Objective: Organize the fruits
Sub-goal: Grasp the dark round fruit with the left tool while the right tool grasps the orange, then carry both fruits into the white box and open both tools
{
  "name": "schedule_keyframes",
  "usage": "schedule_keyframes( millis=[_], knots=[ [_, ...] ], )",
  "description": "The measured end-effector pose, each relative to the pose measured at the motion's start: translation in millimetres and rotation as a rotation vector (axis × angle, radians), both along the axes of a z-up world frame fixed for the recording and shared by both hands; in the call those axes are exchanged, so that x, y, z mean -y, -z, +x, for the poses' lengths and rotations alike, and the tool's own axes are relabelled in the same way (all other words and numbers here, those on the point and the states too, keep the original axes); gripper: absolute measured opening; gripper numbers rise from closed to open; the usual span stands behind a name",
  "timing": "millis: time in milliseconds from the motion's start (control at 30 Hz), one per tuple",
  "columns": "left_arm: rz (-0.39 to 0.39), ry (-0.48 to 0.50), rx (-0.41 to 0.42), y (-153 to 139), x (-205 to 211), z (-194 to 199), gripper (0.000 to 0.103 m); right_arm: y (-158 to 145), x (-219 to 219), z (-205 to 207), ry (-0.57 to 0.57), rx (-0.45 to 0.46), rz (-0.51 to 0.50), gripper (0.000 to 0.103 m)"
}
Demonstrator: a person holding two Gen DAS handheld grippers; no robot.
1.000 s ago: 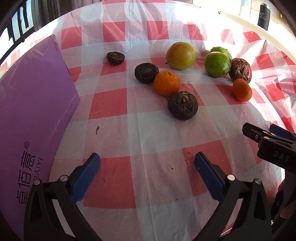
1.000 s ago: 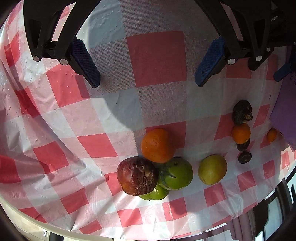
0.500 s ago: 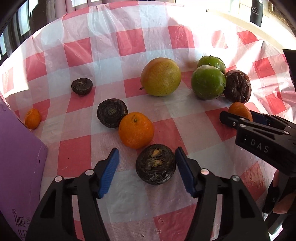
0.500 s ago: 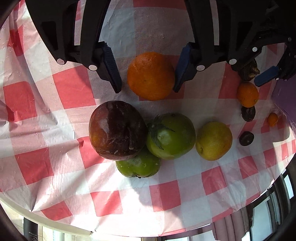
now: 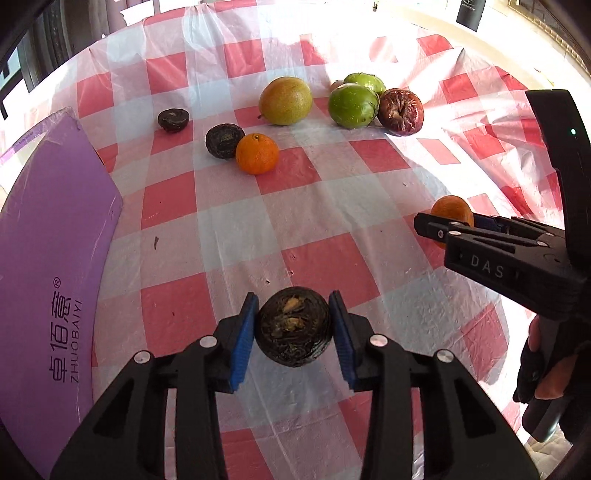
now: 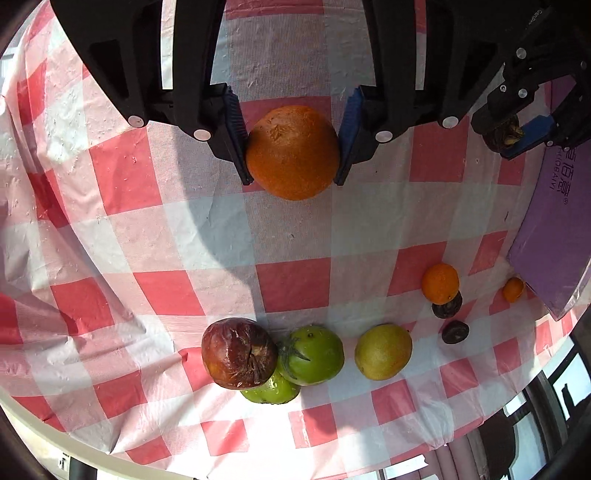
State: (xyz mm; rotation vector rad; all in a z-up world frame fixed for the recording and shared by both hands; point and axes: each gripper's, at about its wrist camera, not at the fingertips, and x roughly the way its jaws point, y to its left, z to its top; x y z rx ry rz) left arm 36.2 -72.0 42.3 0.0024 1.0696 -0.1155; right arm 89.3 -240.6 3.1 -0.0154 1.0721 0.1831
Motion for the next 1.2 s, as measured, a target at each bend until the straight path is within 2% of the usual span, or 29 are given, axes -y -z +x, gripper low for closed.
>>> schedule_keyframes(
  millis=[133, 267, 467, 600, 733, 867, 1033, 1200],
  knots=[
    [-0.02, 0.062, 0.006, -25.2, -2.4, -31.3, 0.039, -6.6, -11.3, -45.7, 0.0, -0.055, 0.003, 0.044],
    [-0.03, 0.154, 0.061, -62.6, -2.8, -49.8, 0.039, -8.0, -27.6, -76.7, -0.043, -0.102, -0.027, 0.044],
    [-0.059, 0.167, 0.116, -99.6, -29.6, -67.6, 0.039, -19.9, -58.7, -105.5, -0.096, -0.121, -0.049, 0.044],
    [-0.052, 0.109, 0.157, -116.4, -69.4, -80.7, 0.039, -38.6, -91.1, -116.8, -0.161, -0.083, -0.055, 0.044],
    [-0.029, -0.002, 0.191, -130.7, -123.5, -92.5, 0.039, -67.2, -126.5, -120.8, -0.21, -0.034, -0.02, 0.044],
    [0.034, -0.109, 0.214, -139.3, -182.7, -100.2, 0.039, -102.2, -179.0, -126.4, -0.31, 0.035, 0.009, 0.044],
    [0.05, -0.239, 0.145, -124.9, -253.5, -101.9, 0.039, -128.4, -260.6, -132.1, -0.46, 0.089, 0.005, 0.044],
    [0.059, -0.308, 0.088, -105.4, -297.1, -96.6, 0.039, -120.1, -326.5, -125.6, -0.55, 0.069, -0.061, 0.044]
  ],
)
